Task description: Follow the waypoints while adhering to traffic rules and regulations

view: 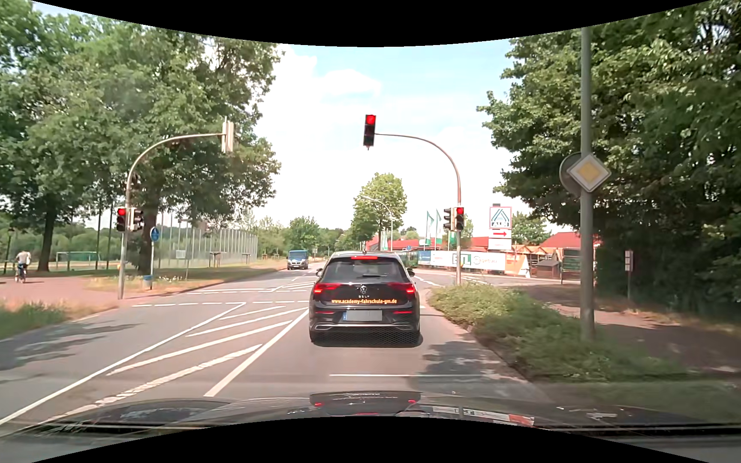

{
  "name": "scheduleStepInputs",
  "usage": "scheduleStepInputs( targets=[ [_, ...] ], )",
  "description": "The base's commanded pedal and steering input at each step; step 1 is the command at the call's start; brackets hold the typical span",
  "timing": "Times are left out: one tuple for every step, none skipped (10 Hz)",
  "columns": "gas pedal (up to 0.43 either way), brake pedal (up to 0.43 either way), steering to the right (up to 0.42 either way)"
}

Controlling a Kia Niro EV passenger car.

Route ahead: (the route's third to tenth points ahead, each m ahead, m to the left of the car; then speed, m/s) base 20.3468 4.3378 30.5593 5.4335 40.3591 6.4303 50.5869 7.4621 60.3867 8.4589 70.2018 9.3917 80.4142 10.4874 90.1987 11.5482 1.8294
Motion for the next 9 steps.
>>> scheduleStepInputs(
  targets=[
    [0.0, 0.177, -0.005],
    [0.0, 0.171, -0.002],
    [0.0, 0.146, -0.003],
    [0.0, 0.134, -0.005],
    [0.0, 0.134, -0.005],
    [0.0, 0.134, -0.005],
    [0.0, 0.134, -0.005],
    [0.0, 0.134, -0.005],
    [0.0, 0.122, -0.005]
  ],
)
